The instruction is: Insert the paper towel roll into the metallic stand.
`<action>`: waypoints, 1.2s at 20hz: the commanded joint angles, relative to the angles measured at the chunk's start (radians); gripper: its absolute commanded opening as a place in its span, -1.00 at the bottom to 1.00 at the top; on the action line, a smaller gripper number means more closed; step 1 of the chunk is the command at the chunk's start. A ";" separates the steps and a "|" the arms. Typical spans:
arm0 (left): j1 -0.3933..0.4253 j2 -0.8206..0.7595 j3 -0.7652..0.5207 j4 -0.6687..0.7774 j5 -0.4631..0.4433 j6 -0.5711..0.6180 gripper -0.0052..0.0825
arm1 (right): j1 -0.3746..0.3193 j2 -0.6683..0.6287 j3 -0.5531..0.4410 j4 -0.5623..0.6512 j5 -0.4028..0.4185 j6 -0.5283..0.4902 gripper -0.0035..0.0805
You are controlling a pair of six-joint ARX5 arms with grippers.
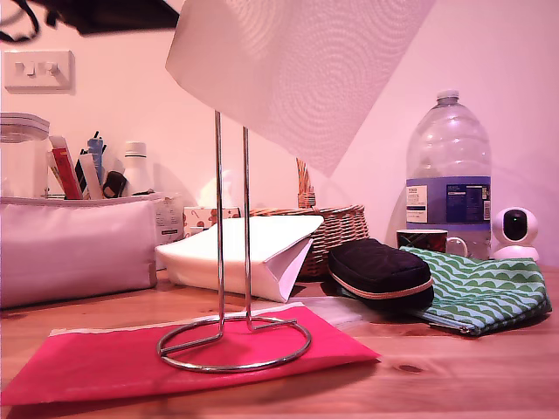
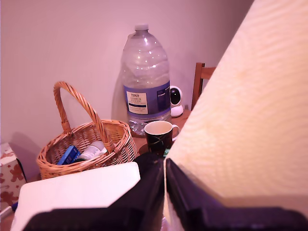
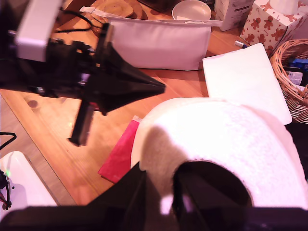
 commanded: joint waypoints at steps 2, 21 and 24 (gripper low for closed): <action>-0.003 0.023 -0.016 0.074 -0.015 -0.045 -0.93 | 0.017 0.098 -0.052 -0.032 -0.004 -0.006 -0.95; -0.014 0.113 -0.008 -0.074 0.031 0.000 -0.93 | 0.053 0.132 -0.050 -0.032 -0.009 -0.010 -0.68; -0.014 0.113 -0.008 -0.099 0.031 0.016 -0.93 | 0.055 0.132 -0.050 -0.032 -0.033 -0.010 -0.49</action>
